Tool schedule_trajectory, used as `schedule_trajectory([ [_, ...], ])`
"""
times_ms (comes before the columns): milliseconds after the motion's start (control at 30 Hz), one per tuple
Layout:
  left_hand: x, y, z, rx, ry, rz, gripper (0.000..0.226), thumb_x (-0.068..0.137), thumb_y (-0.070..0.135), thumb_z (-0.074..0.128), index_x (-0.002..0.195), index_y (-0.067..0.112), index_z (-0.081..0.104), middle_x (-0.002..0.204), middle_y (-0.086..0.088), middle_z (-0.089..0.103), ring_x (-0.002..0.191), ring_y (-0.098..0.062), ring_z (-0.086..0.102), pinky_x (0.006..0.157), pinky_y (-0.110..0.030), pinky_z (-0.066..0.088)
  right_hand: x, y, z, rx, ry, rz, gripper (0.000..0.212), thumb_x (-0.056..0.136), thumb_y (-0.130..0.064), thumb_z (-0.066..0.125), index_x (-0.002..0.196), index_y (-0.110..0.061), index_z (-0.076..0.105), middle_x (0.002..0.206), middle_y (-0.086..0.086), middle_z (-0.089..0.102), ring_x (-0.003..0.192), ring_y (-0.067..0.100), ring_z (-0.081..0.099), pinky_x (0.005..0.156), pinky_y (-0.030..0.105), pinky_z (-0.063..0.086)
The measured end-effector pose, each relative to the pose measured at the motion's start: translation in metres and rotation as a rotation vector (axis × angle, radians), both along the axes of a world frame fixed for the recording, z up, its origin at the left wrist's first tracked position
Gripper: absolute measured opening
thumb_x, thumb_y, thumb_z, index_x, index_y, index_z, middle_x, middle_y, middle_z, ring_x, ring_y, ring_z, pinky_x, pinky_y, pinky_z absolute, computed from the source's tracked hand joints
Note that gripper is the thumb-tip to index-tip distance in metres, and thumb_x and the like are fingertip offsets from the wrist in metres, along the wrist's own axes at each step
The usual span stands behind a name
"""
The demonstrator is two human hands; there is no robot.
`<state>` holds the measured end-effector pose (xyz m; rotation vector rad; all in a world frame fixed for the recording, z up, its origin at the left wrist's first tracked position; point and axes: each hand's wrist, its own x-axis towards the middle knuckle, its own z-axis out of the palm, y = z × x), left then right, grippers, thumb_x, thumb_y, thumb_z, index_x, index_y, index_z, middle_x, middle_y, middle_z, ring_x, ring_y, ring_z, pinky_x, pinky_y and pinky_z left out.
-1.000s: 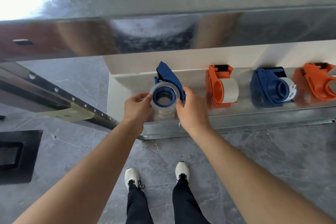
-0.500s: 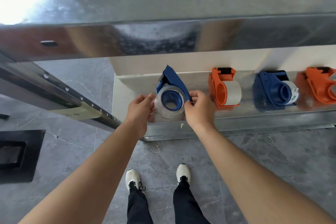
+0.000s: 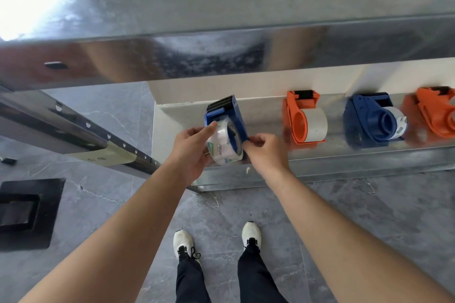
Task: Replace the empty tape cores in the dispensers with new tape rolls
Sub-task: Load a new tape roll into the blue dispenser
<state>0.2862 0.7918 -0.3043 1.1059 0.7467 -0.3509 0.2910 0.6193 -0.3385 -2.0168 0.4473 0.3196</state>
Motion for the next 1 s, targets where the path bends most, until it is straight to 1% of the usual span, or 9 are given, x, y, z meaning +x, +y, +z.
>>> schedule_trajectory([
  [67,0.000,-0.002,-0.002,0.044,-0.017,0.006,0.043,0.097,0.016,0.076,0.131,-0.004,0.058,0.098,-0.014,0.075,0.072,-0.020,0.079,0.057,-0.032,0.062,0.009,-0.002,0.007,-0.047,-0.070,-0.004,0.019,0.092,-0.027,0.074,0.108,-0.016,0.075,0.102,-0.007,0.071,0.090,0.009,0.067,0.068,0.020,0.053],
  [200,0.002,-0.011,-0.005,0.135,-0.053,-0.017,0.038,0.094,0.015,0.079,0.123,-0.001,0.059,0.099,-0.013,0.074,0.072,-0.017,0.079,0.057,-0.032,0.063,0.034,0.000,0.020,-0.102,-0.243,0.089,0.012,0.090,-0.030,0.079,0.094,-0.020,0.074,0.083,-0.008,0.067,0.076,0.008,0.063,0.066,0.023,0.054],
  [300,0.003,-0.017,-0.008,0.191,-0.073,-0.022,0.033,0.093,0.017,0.081,0.115,0.003,0.061,0.098,-0.013,0.075,0.079,-0.019,0.079,0.066,-0.037,0.066,0.053,0.006,0.026,-0.146,-0.226,0.158,0.012,0.085,-0.027,0.085,0.093,-0.022,0.077,0.078,-0.008,0.064,0.070,0.008,0.059,0.062,0.023,0.045],
  [433,0.005,-0.022,-0.012,0.212,-0.076,0.000,0.029,0.092,0.018,0.082,0.109,0.007,0.062,0.107,-0.018,0.077,0.089,-0.025,0.080,0.077,-0.045,0.067,0.071,0.008,0.032,-0.205,-0.102,0.217,0.019,0.082,-0.026,0.088,0.098,-0.020,0.080,0.095,-0.005,0.070,0.085,0.011,0.062,0.061,0.018,0.040],
  [533,0.005,-0.025,-0.013,0.245,-0.079,0.001,0.030,0.091,0.018,0.084,0.110,0.007,0.063,0.106,-0.018,0.077,0.096,-0.031,0.079,0.081,-0.050,0.067,0.083,0.005,0.037,-0.250,0.004,0.285,0.018,0.081,-0.024,0.089,0.097,-0.018,0.082,0.102,-0.001,0.075,0.093,0.017,0.067,0.076,0.027,0.050],
  [667,0.003,-0.027,-0.014,0.262,-0.084,-0.007,0.028,0.092,0.019,0.083,0.108,0.008,0.063,0.098,-0.014,0.078,0.089,-0.027,0.080,0.077,-0.050,0.066,0.094,0.007,0.040,-0.305,0.086,0.353,0.022,0.078,-0.024,0.091,0.097,-0.018,0.081,0.105,0.003,0.076,0.100,0.023,0.068,0.093,0.038,0.056],
  [833,0.001,-0.026,-0.016,0.288,-0.093,-0.013,0.032,0.091,0.021,0.084,0.112,0.008,0.064,0.103,-0.016,0.080,0.091,-0.027,0.080,0.077,-0.046,0.067,0.094,0.009,0.037,-0.354,0.045,0.427,0.025,0.080,-0.029,0.089,0.101,-0.019,0.081,0.106,0.003,0.077,0.099,0.024,0.069,0.093,0.043,0.058],
  [933,-0.004,-0.025,-0.020,0.348,-0.075,-0.096,0.039,0.092,0.039,0.083,0.107,0.006,0.068,0.096,-0.008,0.081,0.088,-0.023,0.080,0.076,-0.039,0.063,0.087,0.010,0.039,-0.470,-0.106,0.516,0.019,0.086,-0.030,0.084,0.104,-0.024,0.082,0.107,0.001,0.078,0.097,0.024,0.070,0.087,0.040,0.059],
  [1000,-0.009,-0.023,-0.021,0.390,-0.077,-0.213,0.059,0.085,0.060,0.078,0.092,0.002,0.069,0.085,-0.008,0.076,0.081,-0.024,0.072,0.075,-0.041,0.055,0.082,0.011,0.040,-0.527,-0.219,0.538,0.014,0.092,-0.027,0.077,0.104,-0.028,0.082,0.106,-0.001,0.078,0.096,0.024,0.070,0.082,0.039,0.059],
])
